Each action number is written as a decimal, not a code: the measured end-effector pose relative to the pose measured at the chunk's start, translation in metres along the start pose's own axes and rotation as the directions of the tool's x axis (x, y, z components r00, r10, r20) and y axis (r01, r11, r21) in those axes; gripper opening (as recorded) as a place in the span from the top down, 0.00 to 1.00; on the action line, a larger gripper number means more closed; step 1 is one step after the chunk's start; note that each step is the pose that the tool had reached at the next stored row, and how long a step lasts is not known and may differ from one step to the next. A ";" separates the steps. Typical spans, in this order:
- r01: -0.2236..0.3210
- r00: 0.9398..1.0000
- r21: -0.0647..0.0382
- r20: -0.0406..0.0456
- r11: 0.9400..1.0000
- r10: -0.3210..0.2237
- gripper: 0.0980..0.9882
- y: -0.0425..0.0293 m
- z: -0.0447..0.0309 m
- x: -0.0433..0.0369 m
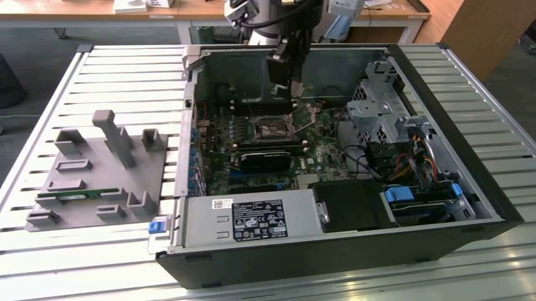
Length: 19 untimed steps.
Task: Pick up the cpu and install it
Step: 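Place the cpu into insertion slot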
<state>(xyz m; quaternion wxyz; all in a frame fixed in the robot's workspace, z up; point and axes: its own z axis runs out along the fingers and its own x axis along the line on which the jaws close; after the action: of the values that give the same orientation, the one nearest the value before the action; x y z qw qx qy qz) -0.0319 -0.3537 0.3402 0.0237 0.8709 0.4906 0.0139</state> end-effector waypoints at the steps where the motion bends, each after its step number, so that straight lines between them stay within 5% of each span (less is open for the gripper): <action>1: 0.000 1.000 0.000 0.000 1.000 0.000 0.51 0.0000 0.0001 0.0000; 19: -0.019 1.000 0.000 0.001 1.000 0.019 0.51 -0.0014 0.0062 0.0002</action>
<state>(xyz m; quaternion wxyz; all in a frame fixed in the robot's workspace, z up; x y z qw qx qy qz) -0.0327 -0.3530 0.3340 0.0237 0.8755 0.4825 0.0136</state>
